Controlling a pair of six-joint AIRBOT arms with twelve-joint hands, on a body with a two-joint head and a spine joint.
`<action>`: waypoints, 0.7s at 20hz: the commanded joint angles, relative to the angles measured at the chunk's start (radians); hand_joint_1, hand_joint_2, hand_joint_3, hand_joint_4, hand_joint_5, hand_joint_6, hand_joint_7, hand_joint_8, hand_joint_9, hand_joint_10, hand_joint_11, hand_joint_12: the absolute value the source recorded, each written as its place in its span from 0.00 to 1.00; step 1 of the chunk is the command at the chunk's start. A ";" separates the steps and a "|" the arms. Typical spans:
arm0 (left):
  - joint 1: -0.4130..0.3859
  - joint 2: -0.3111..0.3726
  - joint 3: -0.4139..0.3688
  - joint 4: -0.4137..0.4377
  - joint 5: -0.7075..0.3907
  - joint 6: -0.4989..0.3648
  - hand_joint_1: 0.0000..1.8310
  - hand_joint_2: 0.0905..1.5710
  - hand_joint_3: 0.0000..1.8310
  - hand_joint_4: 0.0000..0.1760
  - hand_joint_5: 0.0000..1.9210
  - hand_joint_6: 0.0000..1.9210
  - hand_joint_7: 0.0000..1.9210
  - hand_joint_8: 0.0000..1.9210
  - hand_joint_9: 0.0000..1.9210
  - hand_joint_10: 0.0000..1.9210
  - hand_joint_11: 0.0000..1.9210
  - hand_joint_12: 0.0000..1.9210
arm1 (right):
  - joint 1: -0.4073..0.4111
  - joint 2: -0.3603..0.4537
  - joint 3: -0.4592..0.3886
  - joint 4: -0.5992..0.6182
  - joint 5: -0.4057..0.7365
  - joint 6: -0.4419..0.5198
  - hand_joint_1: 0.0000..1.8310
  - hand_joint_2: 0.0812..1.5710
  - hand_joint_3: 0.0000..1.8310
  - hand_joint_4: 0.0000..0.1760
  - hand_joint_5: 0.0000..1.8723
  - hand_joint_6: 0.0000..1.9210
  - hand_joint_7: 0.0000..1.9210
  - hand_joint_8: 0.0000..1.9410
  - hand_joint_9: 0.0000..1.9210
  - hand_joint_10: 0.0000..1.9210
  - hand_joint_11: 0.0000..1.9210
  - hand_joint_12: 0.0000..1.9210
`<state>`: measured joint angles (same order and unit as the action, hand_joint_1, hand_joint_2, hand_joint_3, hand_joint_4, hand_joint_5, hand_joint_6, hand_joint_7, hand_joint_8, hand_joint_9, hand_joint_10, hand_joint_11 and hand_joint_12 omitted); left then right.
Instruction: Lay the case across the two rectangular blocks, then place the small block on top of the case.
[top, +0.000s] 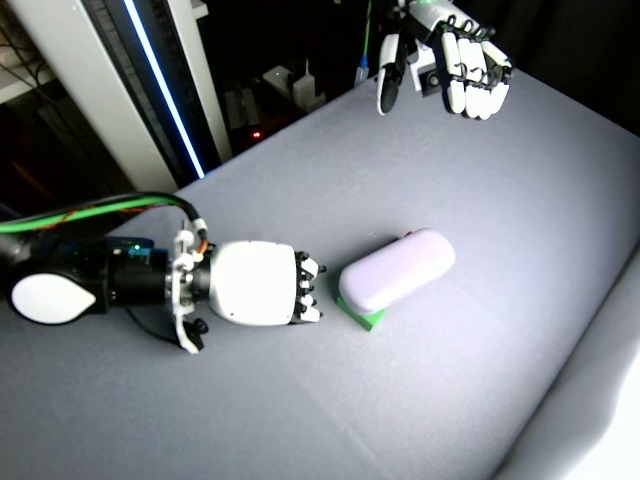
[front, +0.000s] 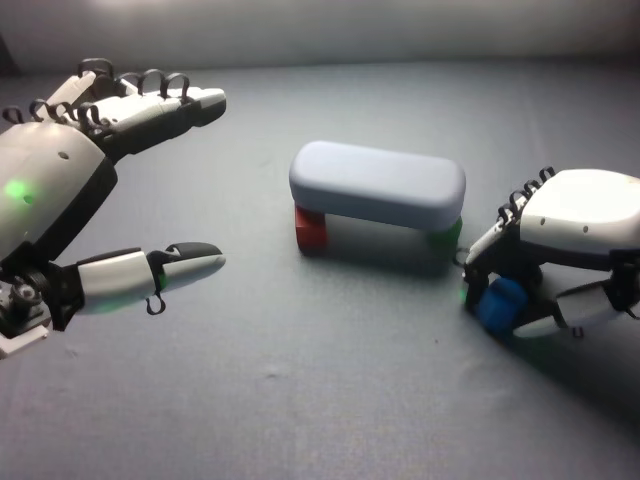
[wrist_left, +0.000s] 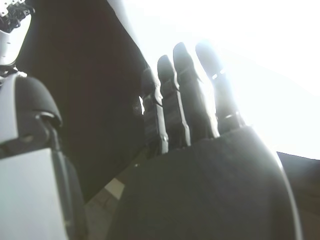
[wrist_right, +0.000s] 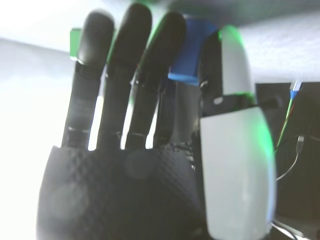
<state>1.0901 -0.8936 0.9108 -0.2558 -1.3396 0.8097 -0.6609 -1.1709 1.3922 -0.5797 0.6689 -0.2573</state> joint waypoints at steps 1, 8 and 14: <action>-0.003 0.000 -0.003 0.008 -0.133 -0.006 0.49 0.60 0.00 0.00 0.23 0.00 0.24 0.00 0.25 0.01 0.00 0.56 | 0.032 0.024 -0.001 0.057 0.149 0.008 0.69 0.67 0.00 0.00 0.57 0.37 0.56 0.55 0.50 0.66 0.42 0.88; 0.007 0.001 -0.005 0.003 -0.139 -0.009 0.50 0.60 0.00 0.00 0.23 0.00 0.24 0.00 0.26 0.00 0.04 0.53 | 0.174 0.034 0.033 0.075 0.209 -0.009 0.68 0.67 0.00 0.00 0.59 0.38 0.53 0.56 0.43 0.67 0.36 0.86; 0.008 0.000 -0.004 0.002 -0.135 -0.009 0.50 0.60 0.00 0.00 0.23 0.00 0.24 0.00 0.26 0.00 0.01 0.58 | 0.237 -0.020 0.095 0.074 0.168 -0.009 0.67 0.68 0.00 0.00 0.58 0.40 0.50 0.58 0.41 0.66 0.32 0.87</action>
<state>1.1023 -0.8936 0.9077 -0.2623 -1.3472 0.8070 -0.4370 -1.2030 1.4879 -0.5556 0.7387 -0.2665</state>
